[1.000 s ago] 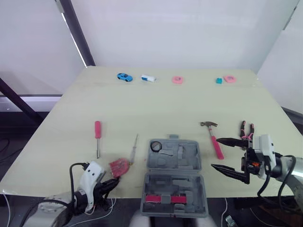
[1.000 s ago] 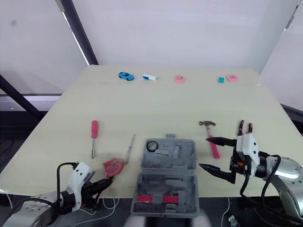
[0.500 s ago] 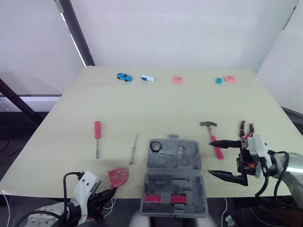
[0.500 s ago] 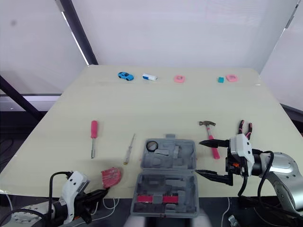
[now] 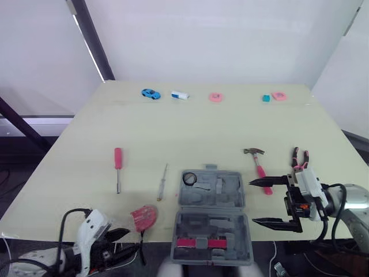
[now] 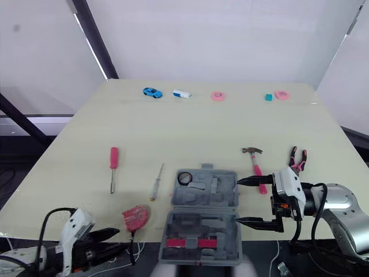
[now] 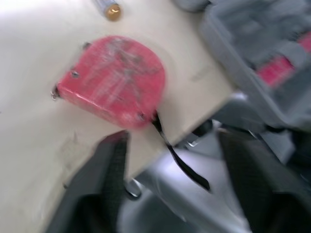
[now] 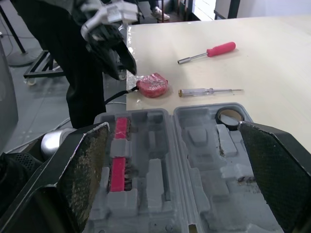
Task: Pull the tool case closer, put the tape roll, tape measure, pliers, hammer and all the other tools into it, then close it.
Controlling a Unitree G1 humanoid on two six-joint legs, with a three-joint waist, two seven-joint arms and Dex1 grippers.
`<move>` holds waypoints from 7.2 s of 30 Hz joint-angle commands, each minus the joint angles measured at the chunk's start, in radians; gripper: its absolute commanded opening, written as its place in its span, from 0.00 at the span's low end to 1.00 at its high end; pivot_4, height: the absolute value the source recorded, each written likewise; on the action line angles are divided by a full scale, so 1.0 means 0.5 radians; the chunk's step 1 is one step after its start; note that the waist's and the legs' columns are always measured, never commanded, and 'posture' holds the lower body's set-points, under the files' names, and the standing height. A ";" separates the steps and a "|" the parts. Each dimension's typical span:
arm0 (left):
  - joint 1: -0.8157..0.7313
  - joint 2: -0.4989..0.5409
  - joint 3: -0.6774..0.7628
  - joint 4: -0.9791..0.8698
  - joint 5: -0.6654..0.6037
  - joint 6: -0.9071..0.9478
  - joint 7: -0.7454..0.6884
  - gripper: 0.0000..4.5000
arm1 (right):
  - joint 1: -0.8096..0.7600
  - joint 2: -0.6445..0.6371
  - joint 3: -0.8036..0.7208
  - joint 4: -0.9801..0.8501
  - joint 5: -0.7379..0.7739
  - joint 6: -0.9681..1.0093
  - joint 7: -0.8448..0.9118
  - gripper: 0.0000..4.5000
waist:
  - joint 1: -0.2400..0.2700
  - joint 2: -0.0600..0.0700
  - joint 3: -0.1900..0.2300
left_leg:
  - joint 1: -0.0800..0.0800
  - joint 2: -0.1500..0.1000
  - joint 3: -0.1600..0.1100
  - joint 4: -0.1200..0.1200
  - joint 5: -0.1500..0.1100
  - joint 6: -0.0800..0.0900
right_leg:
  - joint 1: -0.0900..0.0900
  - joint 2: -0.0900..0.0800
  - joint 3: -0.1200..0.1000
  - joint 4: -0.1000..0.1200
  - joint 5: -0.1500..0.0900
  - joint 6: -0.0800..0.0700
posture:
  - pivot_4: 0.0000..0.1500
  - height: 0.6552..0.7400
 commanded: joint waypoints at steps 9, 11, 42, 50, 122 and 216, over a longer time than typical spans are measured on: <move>-0.497 0.021 -0.128 0.568 0.176 -0.785 -0.378 0.97 | -0.017 0.007 0.009 -0.017 -0.052 -0.062 -0.040 1.00 | 0.023 0.000 0.000 | -0.001 -0.001 0.004 0.000 0.000 0.000 | 0.001 0.000 -0.003 -0.001 0.000 -0.001 | 1.00 1.00; -0.556 0.030 -0.181 0.660 0.234 -0.889 -0.411 0.97 | -0.028 0.006 0.015 -0.005 -0.063 -0.074 -0.033 1.00 | 0.015 0.000 0.000 | -0.002 -0.001 0.005 0.000 0.000 0.000 | 0.000 0.000 -0.001 -0.002 0.001 -0.001 | 1.00 1.00; -0.905 -0.192 -0.573 1.306 0.521 -1.572 -0.243 0.92 | -0.116 0.004 0.049 0.029 -0.114 -0.101 -0.065 1.00 | 0.009 0.000 0.000 | -0.002 0.000 0.006 0.000 0.000 0.000 | 0.001 0.000 -0.004 0.002 0.002 0.000 | 1.00 1.00; -0.952 -0.170 -0.556 1.357 0.527 -1.568 -0.217 0.68 | -0.150 0.012 0.078 0.042 -0.119 -0.106 -0.047 1.00 | 0.009 0.000 0.000 | -0.001 0.000 0.006 0.000 0.000 0.000 | 0.001 0.001 -0.005 0.003 0.002 0.001 | 1.00 1.00; -1.867 -0.115 -0.950 0.281 -0.209 -0.541 -0.836 1.00 | 0.336 -0.089 -0.196 0.556 2.014 1.585 -2.110 0.11 | -0.005 0.000 0.000 | -0.007 0.000 0.000 0.004 0.000 0.001 | 0.003 0.011 0.005 0.000 0.005 0.009 | 1.00 1.00; -1.321 0.019 -0.408 0.449 -0.281 -0.833 -0.764 1.00 | -1.298 -0.282 0.805 0.755 -1.065 0.216 0.180 0.63 | -0.004 0.008 0.006 | -0.005 0.001 0.006 0.010 0.000 0.001 | 0.000 0.012 0.007 0.005 0.004 0.005 | 1.00 1.00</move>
